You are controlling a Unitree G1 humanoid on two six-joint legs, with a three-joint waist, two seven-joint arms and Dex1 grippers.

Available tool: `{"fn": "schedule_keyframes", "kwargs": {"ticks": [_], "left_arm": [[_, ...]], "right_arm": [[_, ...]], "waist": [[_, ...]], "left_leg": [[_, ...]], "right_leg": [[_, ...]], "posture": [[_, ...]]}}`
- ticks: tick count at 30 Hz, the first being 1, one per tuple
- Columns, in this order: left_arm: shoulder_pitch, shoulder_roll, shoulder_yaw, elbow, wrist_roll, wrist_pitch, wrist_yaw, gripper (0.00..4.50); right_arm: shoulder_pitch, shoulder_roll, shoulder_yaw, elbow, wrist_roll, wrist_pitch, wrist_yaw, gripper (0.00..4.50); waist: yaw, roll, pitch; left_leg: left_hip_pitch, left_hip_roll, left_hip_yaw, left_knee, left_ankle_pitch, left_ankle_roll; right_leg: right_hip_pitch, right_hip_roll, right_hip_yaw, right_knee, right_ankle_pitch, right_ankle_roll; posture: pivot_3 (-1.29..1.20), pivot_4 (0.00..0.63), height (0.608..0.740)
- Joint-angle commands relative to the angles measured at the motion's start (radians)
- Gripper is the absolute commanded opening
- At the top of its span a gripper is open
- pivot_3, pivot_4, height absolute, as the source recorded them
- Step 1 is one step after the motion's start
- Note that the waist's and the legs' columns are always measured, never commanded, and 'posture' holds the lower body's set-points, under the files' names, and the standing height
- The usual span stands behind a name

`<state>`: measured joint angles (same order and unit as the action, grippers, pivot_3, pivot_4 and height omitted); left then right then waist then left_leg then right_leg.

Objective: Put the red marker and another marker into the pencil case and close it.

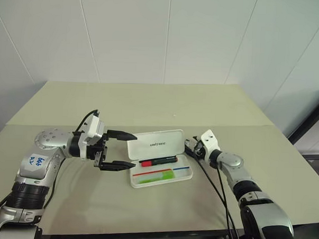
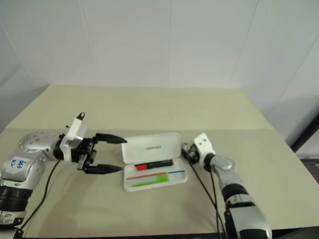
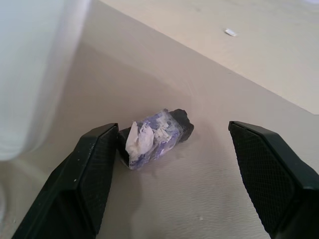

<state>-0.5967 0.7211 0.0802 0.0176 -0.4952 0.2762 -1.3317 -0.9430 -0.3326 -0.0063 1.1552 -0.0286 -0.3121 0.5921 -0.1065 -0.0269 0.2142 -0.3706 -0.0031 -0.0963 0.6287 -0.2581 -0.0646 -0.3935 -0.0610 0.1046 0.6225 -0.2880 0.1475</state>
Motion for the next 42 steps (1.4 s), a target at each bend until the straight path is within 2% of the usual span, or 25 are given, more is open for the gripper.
{"fn": "schedule_keyframes", "kwargs": {"ticks": [1, 7, 15, 18, 26, 27, 34, 42], "left_arm": [[-0.022, -0.002, 0.013, -0.016, -0.017, -0.018, 0.005, 4.49], [-0.033, -0.009, 0.01, -0.007, -0.015, -0.022, 0.002, 4.49], [-0.044, -0.014, 0.008, 0.004, -0.013, -0.026, -0.002, 4.49], [-0.046, -0.015, 0.009, 0.006, -0.014, -0.025, -0.003, 4.5], [-0.051, -0.016, 0.009, 0.019, -0.015, -0.034, -0.006, 4.5], [-0.052, -0.016, 0.009, 0.019, -0.015, -0.035, -0.006, 4.5], [-0.048, -0.022, 0.007, 0.015, -0.018, -0.039, -0.005, 4.5], [-0.061, -0.032, 0.001, 0.049, -0.013, -0.052, -0.028, 4.5]], "right_arm": [[-0.018, -0.027, -0.012, 0.039, -0.023, 0.055, -0.112, 4.5], [-0.028, -0.038, -0.011, 0.055, -0.029, 0.101, -0.169, 4.5], [-0.022, -0.013, -0.023, 0.025, 0.017, 0.176, -0.061, 4.5], [-0.019, -0.007, -0.045, 0.015, 0.041, 0.247, -0.054, 3.9], [-0.009, -0.015, -0.055, -0.029, 0.054, 0.275, -0.052, 1.3], [-0.009, -0.018, -0.057, -0.033, 0.055, 0.275, -0.054, 1.08], [-0.017, -0.064, -0.08, -0.087, 0.071, 0.235, -0.052, 1.04], [-0.04, -0.123, -0.108, -0.203, 0.104, 0.21, 0.021, 1.04]], "waist": [[0.002, 0.0, 0.0], [0.015, 0.0, 0.0], [0.019, 0.0, 0.0], [0.019, 0.0, 0.0], [0.025, -0.001, 0.0], [0.025, -0.001, 0.0], [0.026, 0.0, 0.0], [0.018, 0.0, 0.0]], "left_leg": [[0.0, 0.0, 0.0, 0.0, 0.0, 0.0], [0.0, 0.0, 0.0, 0.0, 0.0, 0.0], [0.0, 0.0, -0.001, -0.001, 0.0, 0.001], [0.0, 0.0, -0.001, -0.002, 0.0, 0.0], [0.0, -0.001, -0.001, 0.001, 0.002, 0.002], [0.0, -0.001, -0.001, 0.001, 0.002, 0.002], [-0.001, -0.002, -0.002, -0.002, 0.002, 0.002], [-0.006, 0.0, 0.001, -0.015, 0.002, 0.001]], "right_leg": [[0.0, 0.0, 0.0, 0.0, 0.0, 0.0], [0.0, 0.0, 0.0, 0.0, 0.0, 0.0], [0.001, 0.0, 0.0, -0.001, 0.0, 0.0], [0.001, 0.0, 0.0, -0.002, 0.0, 0.0], [0.002, -0.001, 0.0, -0.002, 0.001, 0.0], [0.002, -0.001, 0.0, -0.002, 0.001, 0.0], [0.001, -0.001, 0.0, -0.002, 0.001, 0.0], [-0.011, -0.001, 0.0, -0.006, -0.001, -0.001]], "posture": [[0.0, 0.15, 0.74], [0.0, 0.15, 0.74], [0.0, 0.15, 0.74], [0.0, 0.15, 0.74], [0.0, 0.15, 0.74], [0.0, 0.15, 0.74], [0.0, 0.15, 0.74], [0.0, 0.15, 0.74]]}}
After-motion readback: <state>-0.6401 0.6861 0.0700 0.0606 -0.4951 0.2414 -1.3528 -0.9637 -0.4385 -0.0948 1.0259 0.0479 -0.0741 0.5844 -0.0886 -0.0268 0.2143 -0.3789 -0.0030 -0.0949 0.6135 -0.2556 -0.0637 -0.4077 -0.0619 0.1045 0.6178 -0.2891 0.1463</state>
